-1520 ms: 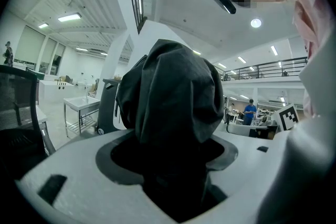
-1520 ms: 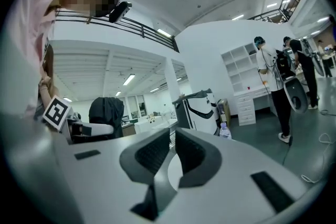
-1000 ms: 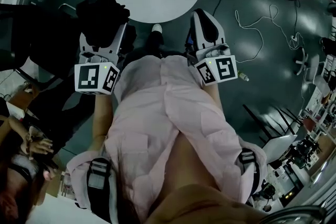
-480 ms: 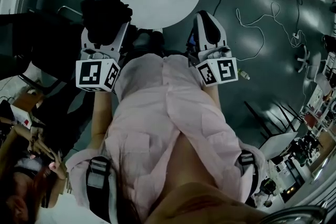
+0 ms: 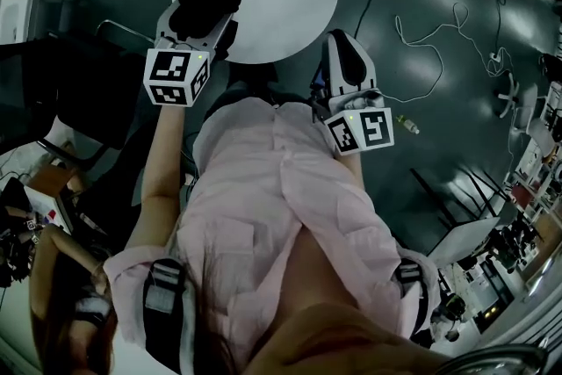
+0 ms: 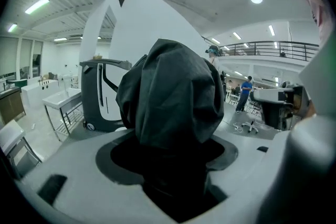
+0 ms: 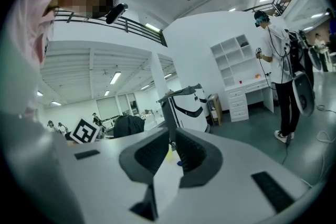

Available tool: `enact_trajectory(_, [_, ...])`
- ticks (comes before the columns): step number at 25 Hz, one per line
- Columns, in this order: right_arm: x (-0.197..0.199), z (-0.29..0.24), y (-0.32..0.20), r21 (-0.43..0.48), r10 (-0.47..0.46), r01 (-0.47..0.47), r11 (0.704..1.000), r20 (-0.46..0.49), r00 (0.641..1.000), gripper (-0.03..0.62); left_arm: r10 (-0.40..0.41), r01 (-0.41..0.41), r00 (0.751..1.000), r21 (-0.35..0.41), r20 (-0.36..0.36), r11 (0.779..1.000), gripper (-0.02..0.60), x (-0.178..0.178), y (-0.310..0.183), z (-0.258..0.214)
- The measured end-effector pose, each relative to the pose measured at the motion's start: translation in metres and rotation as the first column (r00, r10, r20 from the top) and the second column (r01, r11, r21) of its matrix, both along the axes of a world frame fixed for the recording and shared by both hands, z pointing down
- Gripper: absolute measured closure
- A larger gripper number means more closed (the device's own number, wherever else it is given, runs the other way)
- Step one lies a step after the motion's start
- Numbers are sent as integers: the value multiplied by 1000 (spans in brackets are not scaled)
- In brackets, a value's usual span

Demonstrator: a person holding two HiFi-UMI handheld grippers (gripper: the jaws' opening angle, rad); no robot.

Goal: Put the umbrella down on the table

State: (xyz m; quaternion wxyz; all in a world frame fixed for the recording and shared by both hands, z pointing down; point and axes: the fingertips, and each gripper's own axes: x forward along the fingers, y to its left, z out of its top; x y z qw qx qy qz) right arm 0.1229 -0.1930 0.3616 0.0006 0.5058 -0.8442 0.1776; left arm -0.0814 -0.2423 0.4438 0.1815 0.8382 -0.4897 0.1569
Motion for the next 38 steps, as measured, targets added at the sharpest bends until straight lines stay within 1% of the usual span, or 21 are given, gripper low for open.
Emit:
enact_trajectory(3, [2,5,-6,-22,10,-10,1000,-1,1000,562,18,-18,1000,-75,-4,997,264,8,-18,35])
enact_trajectory(5, [3,9,-10,-33,13,-13,999,-4,1000,562,38,-36,999,-128,11,991,264,14,-28,61])
enact_trajectory(9, [5,15,-17,-53,27,-27,998,-5,1000,562,106,-89,993,-240,58,967,264,29,-40,115])
enact_trajectory(11, [5,17,-21,-62,32,-32,998,-7,999,562,143,-113,986,-296,81,949,264,35,-45,141])
enact_trajectory(14, [5,22,-26,-78,39,-40,996,-10,999,562,197,-141,974,-380,112,914,264,43,-50,178])
enact_trajectory(17, [6,26,-34,-95,46,-46,994,-12,999,562,237,-163,964,-442,118,882,264,53,-54,207])
enact_trajectory(20, [10,28,-43,-107,59,-60,992,-18,998,562,255,-157,958,-507,129,848,264,58,-56,230])
enact_trajectory(23, [15,30,-49,-115,73,-75,991,-22,997,562,275,-152,950,-554,145,818,263,60,-58,247])
enact_trajectory(25, [19,30,-51,-121,79,-82,989,-22,997,562,282,-151,950,-586,138,796,262,63,-57,254])
enact_trajectory(29, [21,30,-56,-130,86,-89,988,-24,996,562,272,-125,951,-628,143,768,262,62,-59,270])
enact_trajectory(31, [23,31,-57,-132,90,-93,987,-23,996,562,274,-121,950,-640,146,759,262,61,-59,276])
enact_trajectory(32, [24,31,-57,-133,92,-95,987,-23,995,562,274,-123,951,-640,142,759,262,61,-58,277])
enact_trajectory(35, [28,30,-59,-134,92,-95,986,-26,995,562,271,-124,952,-629,144,767,261,59,-58,274])
enact_trajectory(38, [28,27,-59,-129,91,-93,987,-23,996,562,277,-130,950,-624,144,770,255,58,-57,270])
